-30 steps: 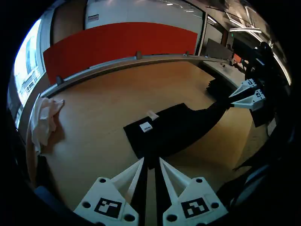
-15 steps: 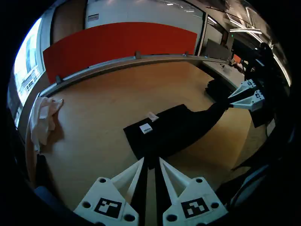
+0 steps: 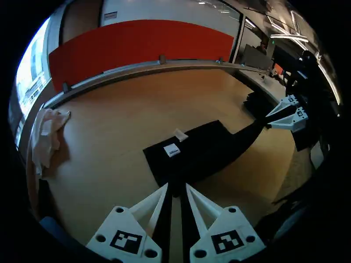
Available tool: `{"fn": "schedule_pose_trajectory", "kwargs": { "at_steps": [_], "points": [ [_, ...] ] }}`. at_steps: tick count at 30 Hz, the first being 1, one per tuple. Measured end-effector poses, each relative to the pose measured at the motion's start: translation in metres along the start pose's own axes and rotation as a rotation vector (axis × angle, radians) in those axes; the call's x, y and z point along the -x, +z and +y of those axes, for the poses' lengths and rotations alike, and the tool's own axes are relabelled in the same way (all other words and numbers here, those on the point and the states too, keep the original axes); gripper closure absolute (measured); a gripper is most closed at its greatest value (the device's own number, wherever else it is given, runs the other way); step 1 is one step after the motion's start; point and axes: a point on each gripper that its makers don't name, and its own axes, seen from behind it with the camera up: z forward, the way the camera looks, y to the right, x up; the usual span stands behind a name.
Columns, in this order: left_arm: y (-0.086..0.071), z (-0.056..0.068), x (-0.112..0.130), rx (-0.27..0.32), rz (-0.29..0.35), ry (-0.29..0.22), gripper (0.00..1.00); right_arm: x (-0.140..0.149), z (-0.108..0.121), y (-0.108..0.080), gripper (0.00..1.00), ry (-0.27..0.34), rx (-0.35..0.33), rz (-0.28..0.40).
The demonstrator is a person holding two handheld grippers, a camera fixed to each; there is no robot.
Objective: Fold towel
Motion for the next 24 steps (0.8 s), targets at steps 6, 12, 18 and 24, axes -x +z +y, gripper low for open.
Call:
{"fn": "schedule_pose_trajectory", "kwargs": {
  "at_steps": [6, 12, 18, 24],
  "points": [
    [0.02, -0.007, -0.001, -0.002, -0.012, -0.015, 0.88, 0.004, 0.014, 0.016, 0.84, 0.041, 0.0, -0.018],
    [0.033, -0.011, -0.001, 0.0, -0.023, -0.013, 0.88, 0.01, 0.021, 0.026, 0.84, 0.041, 0.0, -0.037],
    [0.04, -0.013, 0.001, 0.0, -0.034, -0.002, 0.88, 0.013, 0.024, 0.033, 0.84, 0.028, -0.003, -0.055],
    [0.051, -0.016, 0.004, -0.003, -0.047, 0.007, 0.88, 0.016, 0.029, 0.044, 0.84, 0.028, -0.002, -0.073]
  ]
}}
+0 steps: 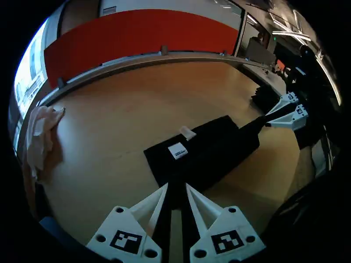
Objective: Fold towel
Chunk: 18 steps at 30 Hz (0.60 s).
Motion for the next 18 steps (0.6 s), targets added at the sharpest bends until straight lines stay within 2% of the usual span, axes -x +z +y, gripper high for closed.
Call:
{"fn": "schedule_pose_trajectory", "kwargs": {
  "at_steps": [18],
  "points": [
    [0.039, -0.014, 0.011, -0.012, -0.034, 0.014, 0.87, 0.014, 0.01, 0.038, 0.84, 0.047, 0.01, -0.045]
  ]
}}
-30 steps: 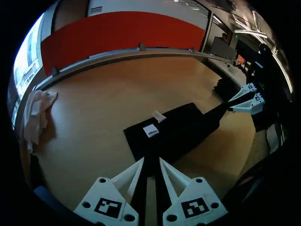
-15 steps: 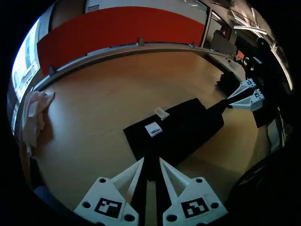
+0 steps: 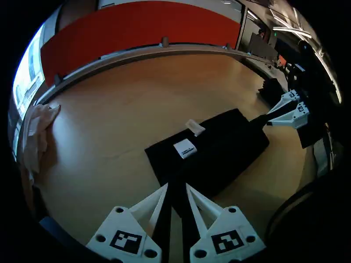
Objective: Fold towel
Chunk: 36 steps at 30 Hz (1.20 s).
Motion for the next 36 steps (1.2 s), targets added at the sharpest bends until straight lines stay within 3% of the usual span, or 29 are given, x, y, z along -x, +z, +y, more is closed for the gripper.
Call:
{"fn": "schedule_pose_trajectory", "kwargs": {
  "at_steps": [16, 23, 27, 36],
  "points": [
    [0.032, -0.014, 0.004, -0.049, -0.019, 0.036, 0.83, 0.01, 0.013, 0.027, 0.79, 0.012, 0.048, -0.037],
    [0.038, -0.022, 0.0, -0.077, -0.01, 0.055, 0.67, 0.012, 0.021, 0.034, 0.63, 0.012, 0.079, -0.033],
    [0.039, -0.026, 0.001, -0.093, -0.012, 0.065, 0.59, 0.012, 0.028, 0.036, 0.39, 0.013, 0.109, -0.031],
    [0.04, -0.033, -0.002, -0.113, -0.01, 0.071, 0.56, 0.008, 0.038, 0.036, 0.33, 0.021, 0.138, -0.019]
  ]
}}
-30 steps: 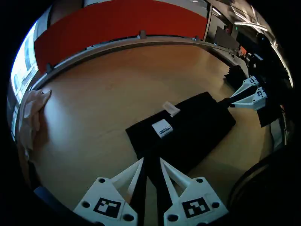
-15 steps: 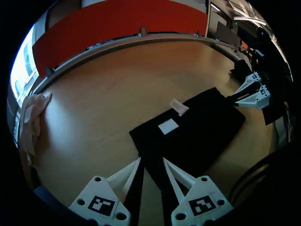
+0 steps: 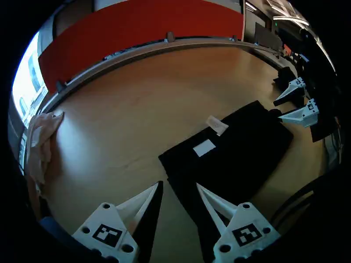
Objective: Fold towel
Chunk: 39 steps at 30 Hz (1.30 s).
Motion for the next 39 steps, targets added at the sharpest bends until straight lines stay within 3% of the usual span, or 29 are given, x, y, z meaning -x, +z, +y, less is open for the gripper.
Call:
{"fn": "schedule_pose_trajectory", "kwargs": {
  "at_steps": [20, 22, 24, 26, 39],
  "points": [
    [-0.004, -0.015, -0.024, -0.034, 0.038, -0.001, 0.54, -0.024, 0.025, -0.002, 0.3, -0.01, 0.066, 0.045],
    [-0.005, -0.015, -0.025, -0.032, 0.039, -0.005, 0.46, -0.025, 0.027, -0.002, 0.28, -0.01, 0.073, 0.049],
    [-0.006, -0.015, -0.025, -0.029, 0.038, -0.01, 0.15, -0.026, 0.027, -0.003, 0.13, -0.007, 0.074, 0.052],
    [-0.007, -0.014, -0.025, -0.025, 0.036, -0.018, 0.0, -0.026, 0.025, -0.004, 0.02, -0.003, 0.067, 0.055],
    [-0.01, -0.01, -0.023, -0.025, 0.036, -0.027, 0.0, -0.025, 0.02, -0.011, 0.0, 0.012, 0.065, 0.071]
  ]
}}
